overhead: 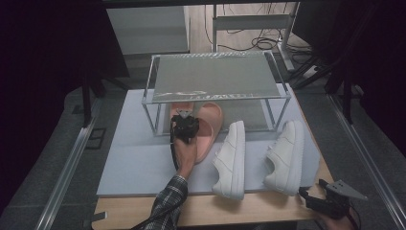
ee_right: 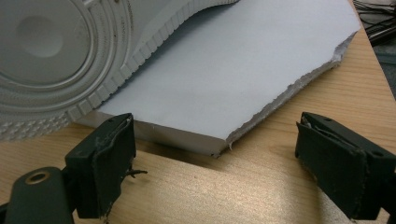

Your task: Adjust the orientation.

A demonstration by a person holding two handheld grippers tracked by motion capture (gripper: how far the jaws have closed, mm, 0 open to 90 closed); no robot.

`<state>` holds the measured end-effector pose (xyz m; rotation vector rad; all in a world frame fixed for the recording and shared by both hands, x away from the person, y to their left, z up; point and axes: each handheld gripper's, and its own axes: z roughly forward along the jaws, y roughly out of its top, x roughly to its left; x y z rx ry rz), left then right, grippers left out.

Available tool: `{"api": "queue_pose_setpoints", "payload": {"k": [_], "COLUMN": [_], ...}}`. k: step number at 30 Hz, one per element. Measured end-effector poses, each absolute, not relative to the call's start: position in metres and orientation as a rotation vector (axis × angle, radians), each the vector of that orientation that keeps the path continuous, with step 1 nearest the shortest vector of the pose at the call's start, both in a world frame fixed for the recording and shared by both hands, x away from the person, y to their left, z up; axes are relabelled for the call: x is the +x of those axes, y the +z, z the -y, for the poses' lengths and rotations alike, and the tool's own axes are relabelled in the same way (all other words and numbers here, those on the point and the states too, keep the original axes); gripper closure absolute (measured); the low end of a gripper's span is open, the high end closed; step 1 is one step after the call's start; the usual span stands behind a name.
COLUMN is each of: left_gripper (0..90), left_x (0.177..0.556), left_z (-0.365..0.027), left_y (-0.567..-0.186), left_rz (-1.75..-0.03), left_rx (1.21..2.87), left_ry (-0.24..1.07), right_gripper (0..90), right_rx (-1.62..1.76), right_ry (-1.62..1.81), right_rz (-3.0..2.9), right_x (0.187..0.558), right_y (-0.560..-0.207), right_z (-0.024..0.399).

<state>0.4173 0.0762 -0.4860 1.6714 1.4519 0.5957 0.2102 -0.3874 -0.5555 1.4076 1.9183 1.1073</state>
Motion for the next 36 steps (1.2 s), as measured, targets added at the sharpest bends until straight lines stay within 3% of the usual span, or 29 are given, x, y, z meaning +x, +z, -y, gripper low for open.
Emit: {"api": "queue_pose_setpoints", "payload": {"k": [8, 11, 22, 29, 36], "left_gripper": [76.6, 67.2, 69.1, 75.2, 89.2], "left_x": [0.417, 0.416, 0.397, 0.377, 0.356], "left_z": [-0.083, -0.082, -0.099, -0.107, -0.108], "left_y": [-0.488, -0.487, -0.482, -0.480, -0.479], "left_rz": [-1.497, -1.484, -1.395, -1.245, -1.102], "left_rx": [1.632, 1.658, 1.694, 1.771, 1.861], "left_ry": [0.631, 0.633, 0.544, 0.469, 0.466], "right_gripper": [12.2, 12.3, 12.3, 12.3, 12.3], "right_rx": [1.407, 1.406, 1.403, 1.403, 1.402], "right_ry": [1.108, 1.108, 1.107, 1.105, 1.103], "right_rz": [-1.921, -1.921, -1.921, -1.923, -1.921], "right_x": [0.210, 0.210, 0.210, 0.210, 0.210], "right_y": [-0.555, -0.555, -0.556, -0.556, -0.556], "right_z": [0.388, 0.388, 0.387, 0.387, 0.387]}}
